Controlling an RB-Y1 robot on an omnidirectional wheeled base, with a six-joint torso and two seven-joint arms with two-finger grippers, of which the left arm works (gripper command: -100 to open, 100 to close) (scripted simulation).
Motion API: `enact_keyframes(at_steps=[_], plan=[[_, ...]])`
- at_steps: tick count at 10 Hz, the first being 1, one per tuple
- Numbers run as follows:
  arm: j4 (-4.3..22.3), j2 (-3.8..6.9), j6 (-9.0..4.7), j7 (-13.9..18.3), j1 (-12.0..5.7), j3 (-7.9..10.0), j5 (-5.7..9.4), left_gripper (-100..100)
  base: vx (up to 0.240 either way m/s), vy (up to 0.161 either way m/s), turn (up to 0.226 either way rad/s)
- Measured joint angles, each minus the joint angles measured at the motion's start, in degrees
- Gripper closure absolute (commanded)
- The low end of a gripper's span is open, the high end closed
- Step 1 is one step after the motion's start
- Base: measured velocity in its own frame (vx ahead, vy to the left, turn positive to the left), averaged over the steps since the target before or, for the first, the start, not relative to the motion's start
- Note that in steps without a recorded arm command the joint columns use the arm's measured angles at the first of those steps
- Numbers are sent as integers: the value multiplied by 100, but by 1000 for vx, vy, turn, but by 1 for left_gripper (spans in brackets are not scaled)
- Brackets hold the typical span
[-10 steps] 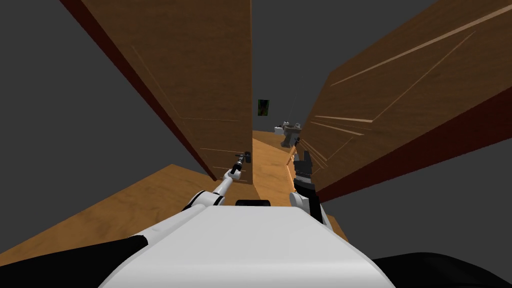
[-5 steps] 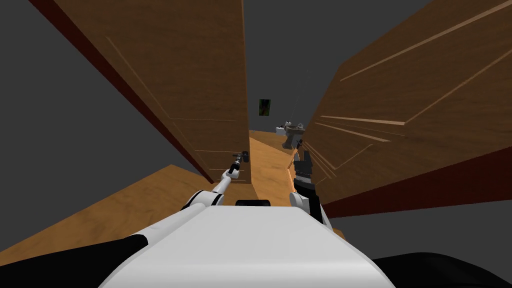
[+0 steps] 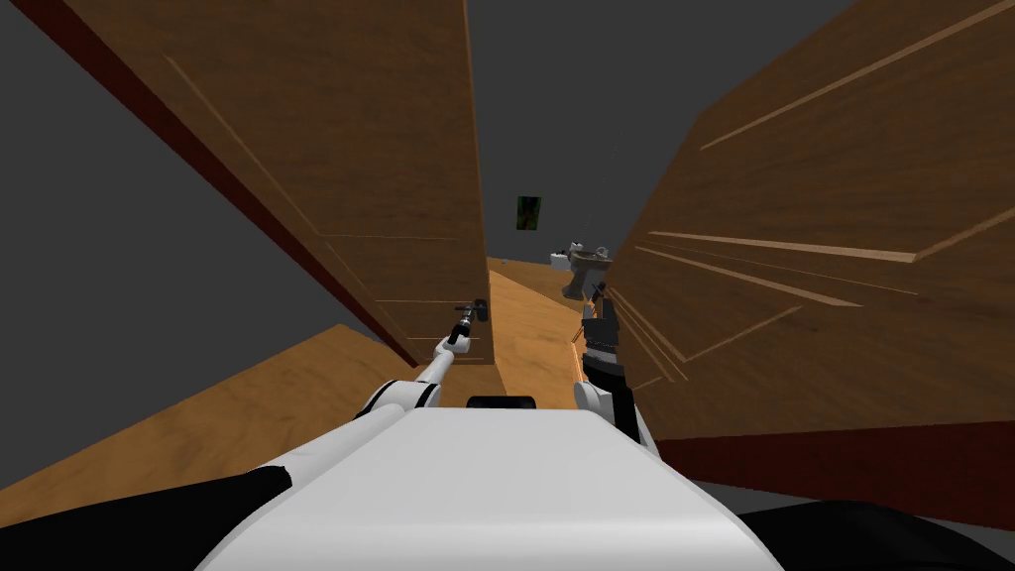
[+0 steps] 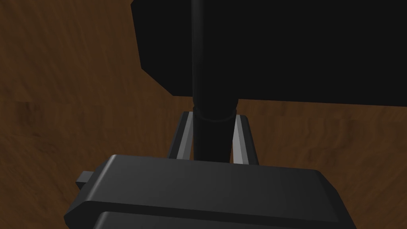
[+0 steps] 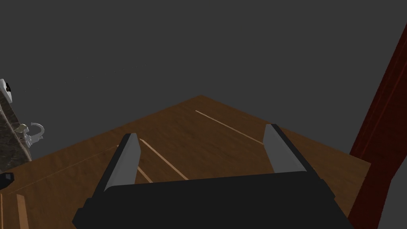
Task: Push the door open
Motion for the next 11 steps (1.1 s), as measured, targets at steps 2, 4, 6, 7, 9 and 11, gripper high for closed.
enact_keyframes(at_steps=[2, 4, 6, 7, 9, 11], plan=[[-34, 78, 48, -25, 14, 143, 43, 100, 158, -140, 86], [168, 111, -71, -109, -74, 318, 87, 100, 166, -147, 84], [225, 158, -137, -156, -54, 455, 125, 100, 178, -130, 66], [225, 186, -118, -169, -48, 516, 143, 100, 192, -126, 78], [184, 233, -93, -206, -29, 622, 172, 100, 159, -111, 51], [173, 272, -108, -211, -27, 680, 189, 100, 102, -33, 70]])
